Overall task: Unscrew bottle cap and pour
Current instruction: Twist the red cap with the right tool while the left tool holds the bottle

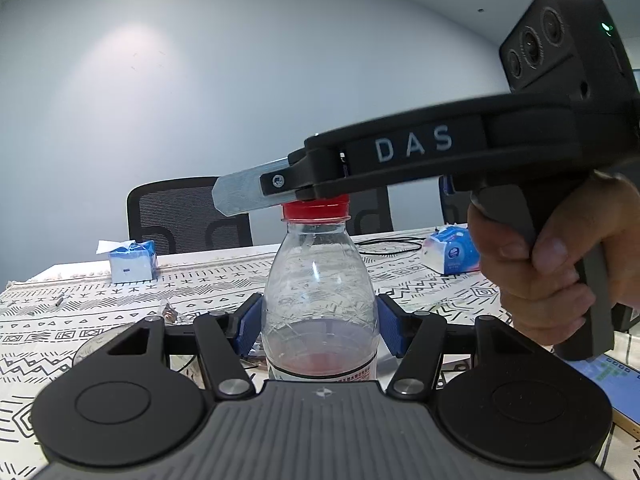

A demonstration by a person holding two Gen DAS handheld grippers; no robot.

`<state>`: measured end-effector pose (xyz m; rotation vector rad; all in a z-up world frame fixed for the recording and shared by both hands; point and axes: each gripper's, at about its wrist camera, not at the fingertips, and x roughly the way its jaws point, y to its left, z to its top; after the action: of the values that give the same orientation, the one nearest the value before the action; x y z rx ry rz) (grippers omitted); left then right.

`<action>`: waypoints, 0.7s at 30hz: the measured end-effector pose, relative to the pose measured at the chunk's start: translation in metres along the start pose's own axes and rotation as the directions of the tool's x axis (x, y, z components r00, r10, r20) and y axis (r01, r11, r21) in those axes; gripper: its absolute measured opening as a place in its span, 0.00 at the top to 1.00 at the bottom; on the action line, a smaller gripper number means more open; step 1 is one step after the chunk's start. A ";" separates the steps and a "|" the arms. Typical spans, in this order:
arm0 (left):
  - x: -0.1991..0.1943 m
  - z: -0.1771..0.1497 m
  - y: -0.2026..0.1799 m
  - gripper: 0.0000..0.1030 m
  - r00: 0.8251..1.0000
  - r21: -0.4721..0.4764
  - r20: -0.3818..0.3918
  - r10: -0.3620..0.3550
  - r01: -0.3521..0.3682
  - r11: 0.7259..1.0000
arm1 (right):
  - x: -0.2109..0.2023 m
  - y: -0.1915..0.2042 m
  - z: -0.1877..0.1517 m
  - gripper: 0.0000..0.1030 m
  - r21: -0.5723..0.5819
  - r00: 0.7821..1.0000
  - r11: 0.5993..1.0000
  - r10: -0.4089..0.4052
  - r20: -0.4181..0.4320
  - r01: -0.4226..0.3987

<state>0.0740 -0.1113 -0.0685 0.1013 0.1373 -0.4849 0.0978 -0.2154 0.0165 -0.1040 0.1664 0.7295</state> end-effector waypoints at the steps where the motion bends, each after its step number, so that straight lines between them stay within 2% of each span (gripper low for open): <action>1: 0.000 0.000 -0.001 0.45 1.000 0.001 0.000 0.004 -0.004 1.000 | 0.000 0.000 0.003 0.68 0.018 1.000 1.000 -0.009 -0.021 0.009; 3: 0.001 0.000 0.000 0.44 1.000 -0.007 -0.003 0.012 -0.012 1.000 | 0.001 0.007 0.008 0.67 0.042 0.997 0.998 -0.054 -0.052 0.056; 6: 0.000 -0.001 -0.003 0.44 1.000 0.002 -0.002 0.027 -0.027 1.000 | 0.011 0.024 0.011 0.64 0.081 0.976 0.978 -0.185 -0.113 0.194; 10: -0.002 -0.001 -0.007 0.44 0.999 0.014 -0.001 0.038 -0.038 0.999 | 0.020 0.038 0.008 0.66 0.040 0.948 0.952 -0.299 -0.104 0.305; 15: -0.003 0.001 -0.006 0.44 1.000 0.007 -0.004 0.028 -0.028 1.000 | 0.018 0.037 0.002 0.68 0.076 0.951 0.949 -0.299 -0.082 0.305; 21: -0.003 0.000 -0.003 0.45 1.000 0.009 0.001 0.014 -0.014 1.000 | 0.012 0.023 -0.004 0.68 0.073 0.979 0.976 -0.202 -0.039 0.204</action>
<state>0.0701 -0.1131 -0.0684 0.1113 0.1332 -0.4715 0.0909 -0.1914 0.0092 -0.0584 0.2099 0.5168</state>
